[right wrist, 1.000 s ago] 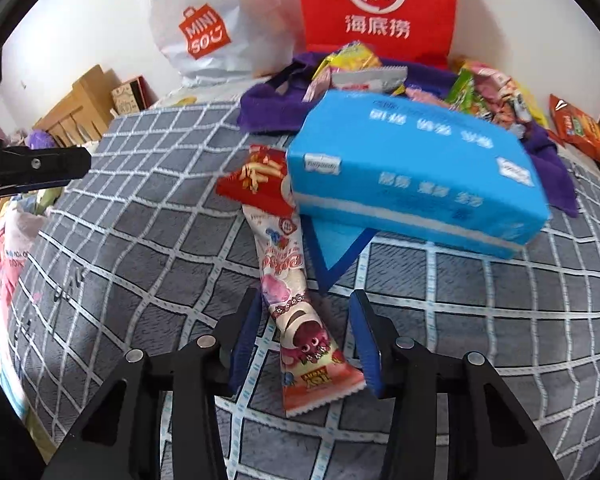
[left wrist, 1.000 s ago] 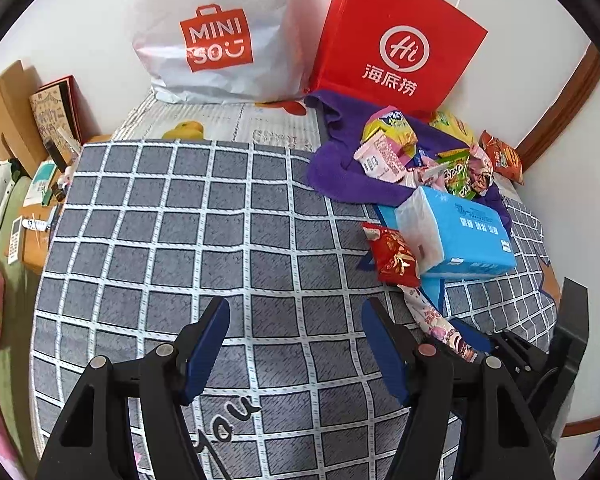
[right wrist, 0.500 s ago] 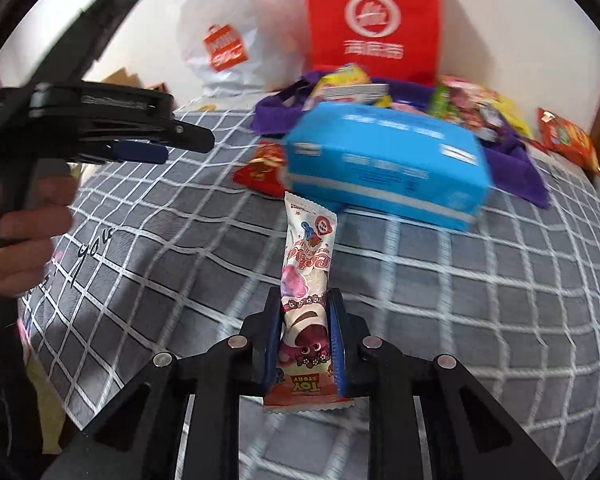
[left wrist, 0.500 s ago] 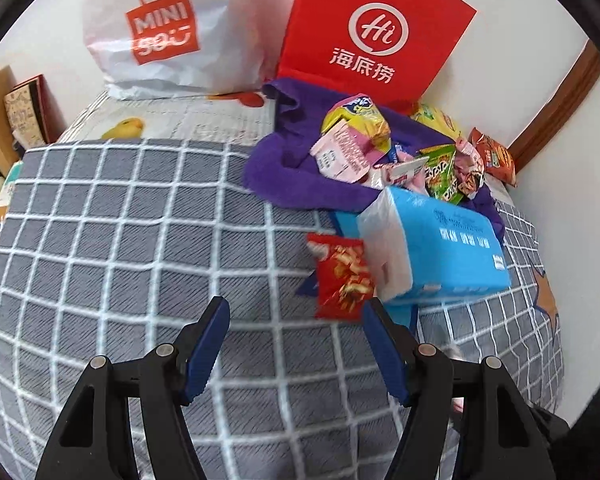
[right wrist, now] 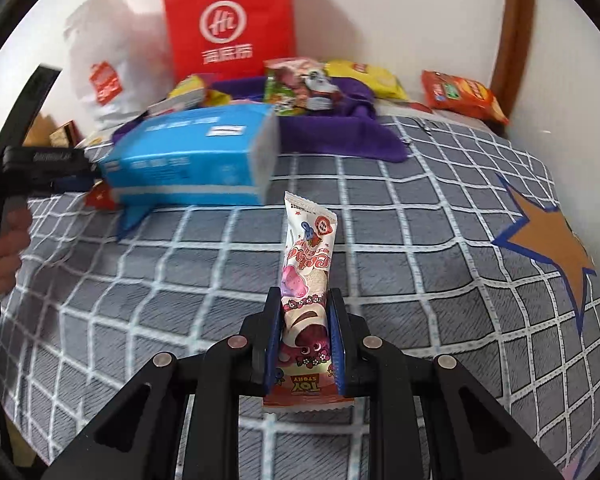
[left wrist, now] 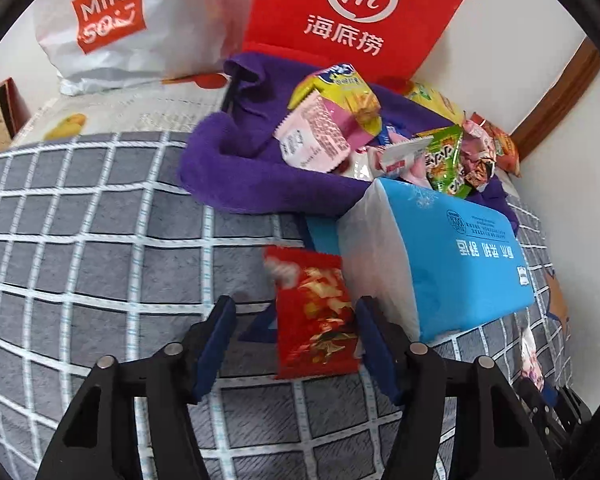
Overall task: Organize snacks
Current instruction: 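Grasp the red gold-print snack packet with the left tool while the right tool holds its packet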
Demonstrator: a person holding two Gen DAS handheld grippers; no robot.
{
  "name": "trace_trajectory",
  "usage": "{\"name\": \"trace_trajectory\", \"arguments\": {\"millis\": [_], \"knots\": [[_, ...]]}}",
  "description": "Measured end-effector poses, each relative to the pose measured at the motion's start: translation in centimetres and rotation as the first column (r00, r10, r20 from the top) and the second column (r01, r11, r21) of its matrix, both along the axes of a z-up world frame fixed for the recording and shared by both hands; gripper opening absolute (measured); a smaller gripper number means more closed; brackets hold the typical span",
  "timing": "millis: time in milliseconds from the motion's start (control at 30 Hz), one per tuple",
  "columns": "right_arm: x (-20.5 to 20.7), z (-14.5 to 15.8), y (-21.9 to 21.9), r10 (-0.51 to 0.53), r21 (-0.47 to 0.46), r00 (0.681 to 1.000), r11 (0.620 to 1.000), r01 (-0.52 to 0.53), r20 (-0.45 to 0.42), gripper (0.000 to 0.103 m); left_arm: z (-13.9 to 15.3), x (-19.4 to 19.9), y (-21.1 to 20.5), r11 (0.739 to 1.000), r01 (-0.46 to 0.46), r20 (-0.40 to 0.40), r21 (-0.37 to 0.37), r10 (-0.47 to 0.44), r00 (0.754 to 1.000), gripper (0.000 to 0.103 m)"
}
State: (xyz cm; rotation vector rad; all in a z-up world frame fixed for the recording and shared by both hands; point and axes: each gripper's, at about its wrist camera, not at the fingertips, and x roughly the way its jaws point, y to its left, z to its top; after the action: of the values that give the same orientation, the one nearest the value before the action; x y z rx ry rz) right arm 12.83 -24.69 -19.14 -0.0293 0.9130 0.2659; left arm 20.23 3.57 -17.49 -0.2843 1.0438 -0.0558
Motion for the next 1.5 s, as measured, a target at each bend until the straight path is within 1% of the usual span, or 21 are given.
{"name": "trace_trajectory", "arguments": {"millis": [67,100,133,233,300,400,467,500,600,700,733,767,833,900,967,1067,1200,1267,1333,1367,1500], "knots": [[0.5,-0.1,-0.2,-0.011,0.014,1.000,1.000,0.011,0.001,0.022,0.0,0.0,-0.4,1.000,0.005,0.015,0.007,-0.005,1.000,0.043],[0.9,-0.1,-0.1,-0.016,0.020,1.000,1.000,0.016,0.000,0.022,0.0,0.0,-0.5,1.000,0.016,0.016,-0.013,-0.016,1.000,0.033],[1.2,-0.1,-0.1,-0.020,0.026,1.000,0.999,0.020,-0.002,0.022,0.1,0.1,-0.7,0.999,0.026,0.013,-0.033,-0.026,1.000,0.029],[2.2,-0.3,0.3,-0.037,0.043,0.999,0.998,0.037,-0.011,0.022,0.6,-0.3,-1.1,0.999,0.041,0.012,-0.021,-0.041,0.999,0.027],[2.7,-0.4,0.4,-0.045,0.059,0.999,0.997,0.045,-0.014,0.022,0.8,-1.1,-0.8,0.999,0.042,0.007,-0.030,-0.042,0.999,0.026],[3.1,-0.8,0.5,-0.047,0.077,0.999,0.996,0.049,-0.020,0.022,1.3,-3.3,0.2,0.990,0.057,-0.015,-0.127,-0.060,0.998,0.024],[3.2,-1.0,0.5,-0.044,0.082,0.999,0.996,0.047,-0.032,0.022,1.5,-5.1,0.8,0.982,0.075,-0.022,-0.172,-0.080,0.997,0.024],[3.1,-0.9,0.4,-0.046,0.089,0.999,0.995,0.048,-0.029,0.022,1.4,-6.0,0.9,0.979,0.082,-0.037,-0.186,-0.090,0.995,0.024],[3.3,-1.1,0.3,-0.048,0.091,0.998,0.995,0.052,-0.039,0.023,0.7,-7.8,1.2,0.980,0.082,-0.060,-0.179,-0.094,0.994,0.025],[3.3,-1.1,0.4,-0.050,0.083,0.998,0.995,0.053,-0.038,0.023,0.0,-8.5,1.5,0.990,0.063,-0.074,-0.128,-0.073,0.995,0.026],[3.3,-1.1,0.5,-0.049,0.078,0.998,0.996,0.052,-0.037,0.023,-0.1,-8.8,1.8,0.990,0.055,-0.073,-0.131,-0.064,0.995,0.029],[3.3,-1.2,0.6,-0.048,0.071,0.998,0.996,0.051,-0.033,0.023,-0.1,-8.8,2.0,0.991,0.041,-0.072,-0.127,-0.051,0.996,0.034],[3.3,-1.4,0.8,-0.046,0.054,0.999,0.997,0.048,-0.027,0.023,0.2,-8.8,2.3,0.994,0.019,-0.050,-0.110,-0.024,0.998,0.054],[3.4,-1.3,0.9,-0.045,0.045,0.999,0.998,0.046,-0.026,0.023,0.5,-8.5,2.3,0.998,-0.017,-0.048,-0.056,0.015,0.999,0.064],[3.5,-1.3,0.9,-0.043,0.047,0.999,0.998,0.044,-0.026,0.024,0.6,-8.0,2.4,0.999,-0.050,-0.051,0.002,0.050,0.997,0.064],[3.6,-1.3,1.0,-0.038,0.047,0.999,0.998,0.039,-0.027,0.027,0.5,-7.5,2.4,0.998,-0.046,-0.047,0.035,0.047,0.998,0.065],[3.7,-1.3,1.1,-0.035,0.042,0.999,0.998,0.036,-0.027,0.027,0.3,-6.7,1.1,0.988,-0.058,-0.021,0.146,0.062,0.998,0.064],[3.7,-1.2,1.2,-0.033,0.042,0.999,0.999,0.034,-0.029,0.031,0.0,-6.7,0.1,0.973,-0.060,0.004,0.222,0.061,0.998,0.058],[3.7,-1.2,1.3,-0.024,0.045,0.999,0.999,0.025,-0.029,0.032,-0.1,-7.0,-0.9,0.956,-0.046,0.040,0.290,0.035,0.999,0.043],[3.7,-1.2,1.3,-0.023,0.040,0.999,0.999,0.025,-0.029,0.032,-0.1,-7.2,-1.2,0.955,-0.036,0.056,0.294,0.020,0.998,0.039],[3.5,-1.2,1.9,-0.015,0.009,1.000,1.000,0.015,-0.025,0.036,-0.2,-7.8,-1.3,0.952,-0.042,0.107,0.304,0.010,0.994,0.039]]}}
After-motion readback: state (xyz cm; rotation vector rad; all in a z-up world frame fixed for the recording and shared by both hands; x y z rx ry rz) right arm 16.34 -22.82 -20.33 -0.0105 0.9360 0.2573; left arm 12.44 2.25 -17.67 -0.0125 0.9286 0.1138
